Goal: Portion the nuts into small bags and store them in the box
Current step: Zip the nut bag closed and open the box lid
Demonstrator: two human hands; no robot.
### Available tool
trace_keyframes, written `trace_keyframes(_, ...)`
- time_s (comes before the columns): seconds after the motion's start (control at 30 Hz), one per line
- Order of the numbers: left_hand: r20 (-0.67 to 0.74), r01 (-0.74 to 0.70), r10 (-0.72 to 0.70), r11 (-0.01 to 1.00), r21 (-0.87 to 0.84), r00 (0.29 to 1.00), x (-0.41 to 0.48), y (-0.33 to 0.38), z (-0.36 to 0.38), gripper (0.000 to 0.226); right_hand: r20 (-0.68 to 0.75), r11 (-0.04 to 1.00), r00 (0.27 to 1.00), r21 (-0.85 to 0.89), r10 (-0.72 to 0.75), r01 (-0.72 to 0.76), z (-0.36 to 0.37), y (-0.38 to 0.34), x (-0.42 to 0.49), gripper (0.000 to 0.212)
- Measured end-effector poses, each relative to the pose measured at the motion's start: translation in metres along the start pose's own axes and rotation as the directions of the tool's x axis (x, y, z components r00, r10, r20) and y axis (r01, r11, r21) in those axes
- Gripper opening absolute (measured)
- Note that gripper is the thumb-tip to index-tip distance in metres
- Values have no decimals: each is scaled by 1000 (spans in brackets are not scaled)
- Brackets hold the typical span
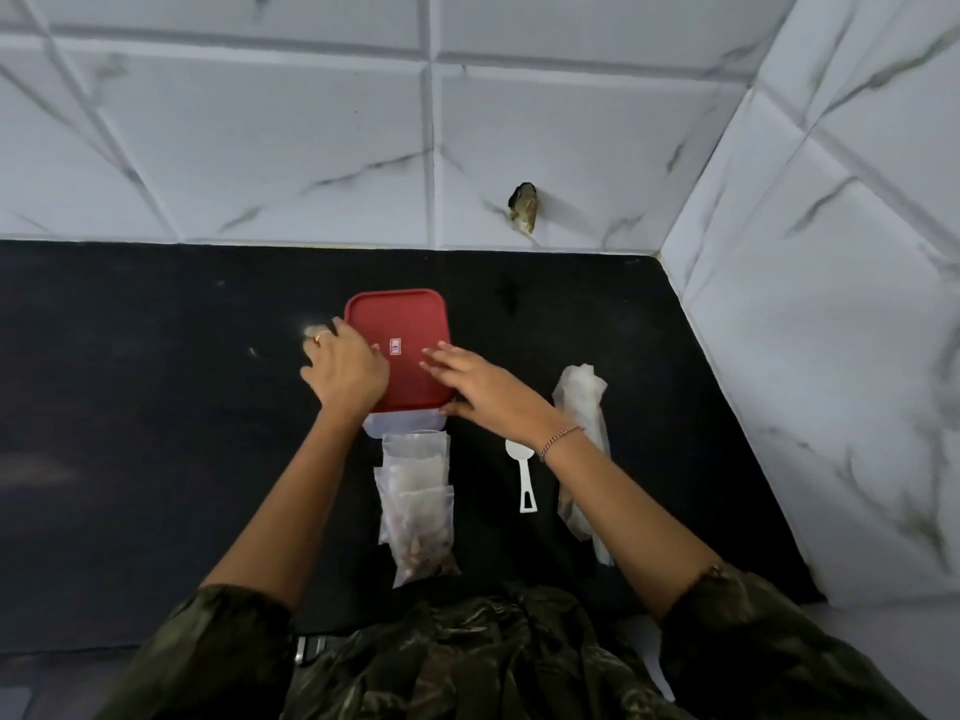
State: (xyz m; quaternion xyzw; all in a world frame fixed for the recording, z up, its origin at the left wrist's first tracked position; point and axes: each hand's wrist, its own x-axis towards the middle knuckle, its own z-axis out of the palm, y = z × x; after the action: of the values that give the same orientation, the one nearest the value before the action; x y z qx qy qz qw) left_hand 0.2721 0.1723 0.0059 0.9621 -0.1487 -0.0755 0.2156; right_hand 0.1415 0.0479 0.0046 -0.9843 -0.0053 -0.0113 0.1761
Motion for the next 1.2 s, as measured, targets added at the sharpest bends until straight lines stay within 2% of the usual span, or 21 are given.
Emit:
trace_keyframes(0.07, 82, -30, 38, 994, -106, 996, 9, -11, 7, 59, 91, 997, 995, -68, -35, 41, 5, 5, 12, 59)
trace_keyframes(0.13, 94, -120, 135, 981, -153, 986, 15, -15, 12, 60, 150, 988, 986, -126, -71, 90, 9, 15, 18, 59)
trace_keyframes(0.2, 100, -179, 204, 961, -212, 974, 23, -15, 11, 59, 183, 972, 977, -187, -109, 143, 12, 27, 20, 61)
trace_keyframes(0.27, 123, -172, 231, 915, -365, 965, 25, -14, 10, 58, 187, 956, 974, -240, -127, 171, 14, 38, 19, 62)
trace_keyframes(0.37, 189, -87, 283, 736, -671, 940, 18, -25, 17, 76, 109, 949, 983, -263, -147, 171, 16, 51, 19, 64)
trace_keyframes(0.43, 184, -78, 334, 637, -767, 925, 7, -39, 29, 109, 24, 938, 982, -292, -190, 188, 23, 56, 18, 59)
trace_keyframes(0.5, 184, -72, 343, 615, -785, 921, 3, -52, 45, 128, -68, 918, 965, -332, -255, 219, 32, 58, 18, 55)
trace_keyframes(0.6, 146, -99, 328, 625, -774, 933, -2, -56, 57, 119, -212, 906, 919, -343, -334, 250, 36, 58, 21, 51)
trace_keyframes(0.7, 68, -136, 287, 632, -763, 955, -3, -51, 55, 107, -394, 937, 859, -250, -328, 243, 31, 53, 32, 40)
trace_keyframes(0.87, 10, -167, 264, 640, -750, 964, 0, -51, 57, 97, -574, 976, 791, -103, -215, 190, 24, 46, 44, 47)
trace_keyframes(1.03, -39, -197, 247, 657, -728, 968, 1, -46, 59, 89, -679, 986, 726, 12, -112, 164, -9, 44, 62, 18)
trace_keyframes(1.07, -45, -202, 248, 659, -725, 968, 0, -46, 60, 90, -709, 987, 703, 70, -52, 144, -21, 43, 66, 14)
trace_keyframes(1.1, -51, -207, 248, 660, -722, 967, -2, -46, 60, 90, -742, 984, 669, 147, 40, 104, -34, 44, 72, 16)
trace_keyframes(1.2, -74, -226, 252, 652, -724, 965, -9, -44, 59, 94, -781, 926, 528, 376, 334, -31, -72, 57, 94, 53)
